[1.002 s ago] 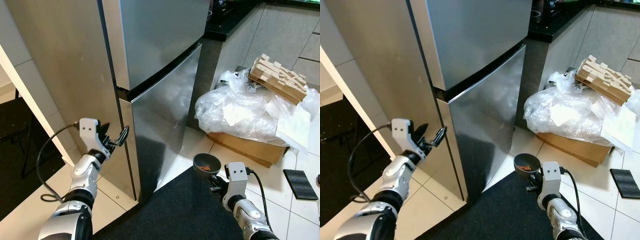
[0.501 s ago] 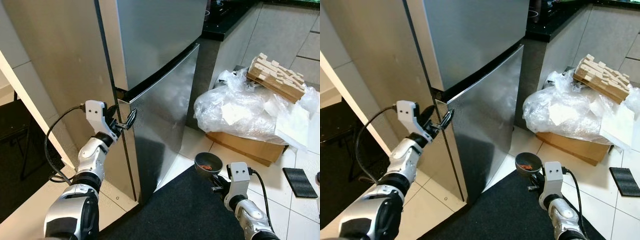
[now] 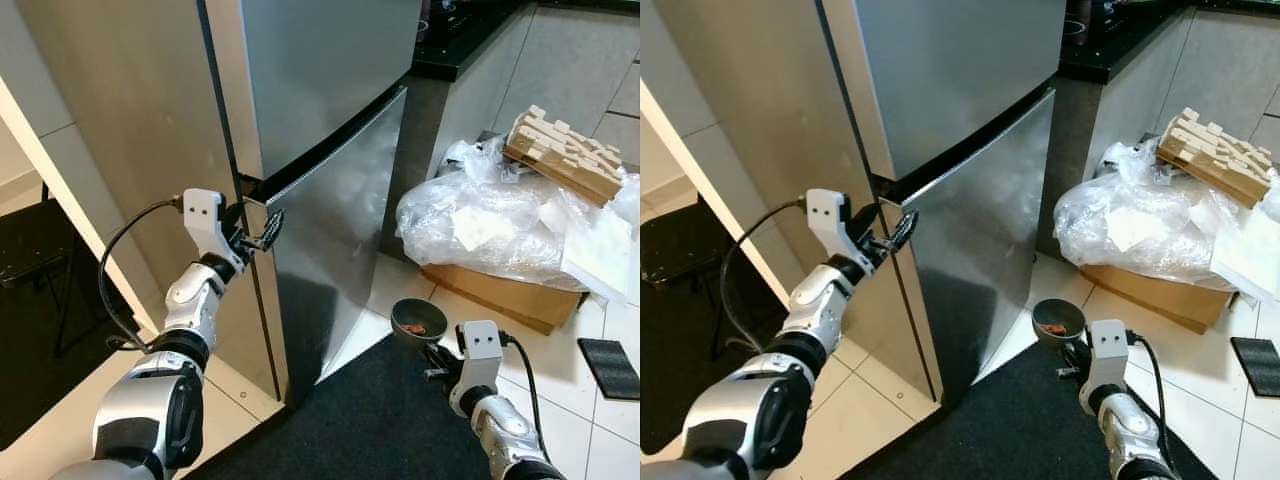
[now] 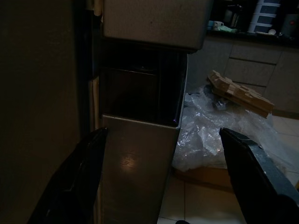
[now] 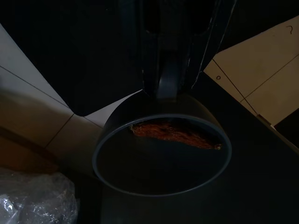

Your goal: Restocking fridge

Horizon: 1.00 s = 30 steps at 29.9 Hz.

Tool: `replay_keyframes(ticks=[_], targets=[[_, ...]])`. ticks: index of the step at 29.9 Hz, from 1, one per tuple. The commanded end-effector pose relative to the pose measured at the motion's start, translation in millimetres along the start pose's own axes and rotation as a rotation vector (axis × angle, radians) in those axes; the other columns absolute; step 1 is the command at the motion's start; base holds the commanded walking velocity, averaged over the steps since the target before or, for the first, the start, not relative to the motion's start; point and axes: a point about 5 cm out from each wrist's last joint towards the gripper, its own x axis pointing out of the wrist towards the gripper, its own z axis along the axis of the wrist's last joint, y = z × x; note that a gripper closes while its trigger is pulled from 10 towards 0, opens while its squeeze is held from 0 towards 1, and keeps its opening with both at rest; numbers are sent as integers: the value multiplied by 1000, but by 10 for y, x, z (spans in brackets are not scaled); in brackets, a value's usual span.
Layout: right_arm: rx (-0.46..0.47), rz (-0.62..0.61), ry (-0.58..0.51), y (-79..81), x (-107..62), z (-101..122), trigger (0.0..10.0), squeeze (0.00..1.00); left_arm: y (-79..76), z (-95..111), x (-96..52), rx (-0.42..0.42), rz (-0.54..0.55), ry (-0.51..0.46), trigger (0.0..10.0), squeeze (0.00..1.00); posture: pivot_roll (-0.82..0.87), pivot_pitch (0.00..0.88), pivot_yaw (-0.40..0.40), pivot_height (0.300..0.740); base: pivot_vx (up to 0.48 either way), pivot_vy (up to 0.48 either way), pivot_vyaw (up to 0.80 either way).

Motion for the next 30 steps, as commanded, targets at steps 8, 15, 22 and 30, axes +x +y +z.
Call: replay_keyframes(ticks=[8,15,22,30], targets=[[-4,-8,-33,-17,5,54,10000,0,4,-21,36,14,44,44,10000,0,-125,0,70,740,0,0,0],[-7,-9,-37,-24,3,60,10000,0,96,-8,13,26,120,58,10000,0,-131,0,71,740,0,0,0],[-6,-11,-38,-29,-3,57,10000,0,158,7,4,55,181,74,10000,0,-131,0,71,740,0,0,0],[-8,-13,-45,-36,-3,70,10000,0,99,43,65,6,124,51,10000,0,-136,0,71,740,0,0,0]])
